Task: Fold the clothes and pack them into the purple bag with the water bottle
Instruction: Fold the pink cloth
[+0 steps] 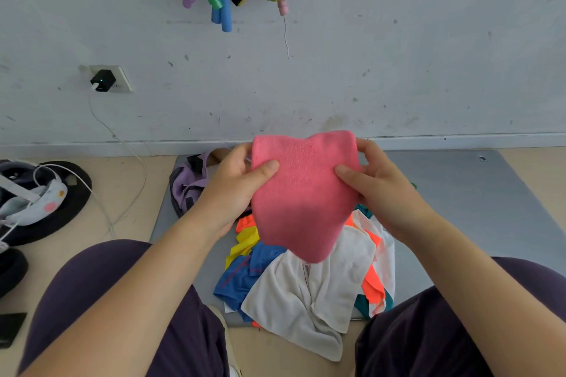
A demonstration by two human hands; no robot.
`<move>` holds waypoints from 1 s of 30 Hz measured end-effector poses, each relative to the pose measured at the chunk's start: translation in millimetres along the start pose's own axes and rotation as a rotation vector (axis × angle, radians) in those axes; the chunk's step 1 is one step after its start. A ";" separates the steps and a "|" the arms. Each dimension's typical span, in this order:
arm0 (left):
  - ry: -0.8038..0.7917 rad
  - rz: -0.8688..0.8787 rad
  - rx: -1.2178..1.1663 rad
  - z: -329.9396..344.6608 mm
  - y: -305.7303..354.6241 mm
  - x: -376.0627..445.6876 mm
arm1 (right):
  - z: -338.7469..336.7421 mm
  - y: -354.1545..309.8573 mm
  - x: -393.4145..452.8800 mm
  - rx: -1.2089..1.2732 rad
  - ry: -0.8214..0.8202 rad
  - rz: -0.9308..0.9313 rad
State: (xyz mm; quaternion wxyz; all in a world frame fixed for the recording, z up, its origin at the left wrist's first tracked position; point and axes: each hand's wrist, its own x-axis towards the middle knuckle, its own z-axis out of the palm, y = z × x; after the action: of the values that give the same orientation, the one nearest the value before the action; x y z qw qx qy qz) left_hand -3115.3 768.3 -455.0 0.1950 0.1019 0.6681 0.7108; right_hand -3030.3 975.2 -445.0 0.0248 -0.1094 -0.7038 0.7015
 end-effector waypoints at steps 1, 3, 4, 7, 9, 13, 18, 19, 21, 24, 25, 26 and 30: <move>0.068 0.030 0.043 -0.5 -1.8 1.3 | -0.1 -0.4 0.5 -0.002 0.054 -0.010; 0.158 0.081 0.087 -3.1 -6.2 5.2 | -0.5 -2.1 1.0 -0.006 0.099 -0.034; 0.148 0.097 0.095 -4.2 -7.3 6.4 | -0.5 -2.8 0.9 -0.006 0.084 -0.049; 0.041 0.142 0.089 -7.6 -3.5 4.8 | -1.2 -3.1 1.5 0.003 0.030 -0.091; -0.018 0.146 0.101 -8.9 -1.0 3.6 | -2.6 -3.8 1.5 0.017 0.011 -0.074; -0.056 0.152 0.247 -10.7 -2.2 4.0 | -6.7 -5.1 1.8 -0.200 0.027 -0.075; 0.015 0.193 0.527 -11.3 -4.8 5.5 | -4.7 -3.2 1.7 -0.698 0.132 -0.129; 0.022 0.203 0.547 -11.7 -4.1 4.8 | -5.3 -3.8 1.1 -0.735 0.140 -0.141; 0.052 0.246 0.592 -13.4 -4.2 5.8 | -7.0 -5.4 1.1 -0.800 0.144 -0.189; 0.072 0.250 0.593 -14.7 -2.5 7.6 | -9.3 -8.4 2.8 -0.736 0.124 -0.185; 0.028 0.185 0.490 -13.2 -0.7 6.8 | -10.5 -9.0 2.9 -0.648 0.110 -0.144; -0.026 0.119 0.345 -10.5 0.3 5.8 | -11.3 -9.3 2.3 -0.543 0.088 -0.101; -0.051 -0.030 -0.128 5.9 3.3 -1.2 | -4.5 -9.3 -1.9 -0.183 0.079 -0.046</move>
State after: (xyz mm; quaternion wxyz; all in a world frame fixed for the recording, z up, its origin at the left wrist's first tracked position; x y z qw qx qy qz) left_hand -3112.3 773.1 -451.1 0.2287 0.0971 0.6175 0.7463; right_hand -3028.7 979.4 -435.5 0.0587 -0.1226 -0.7657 0.6286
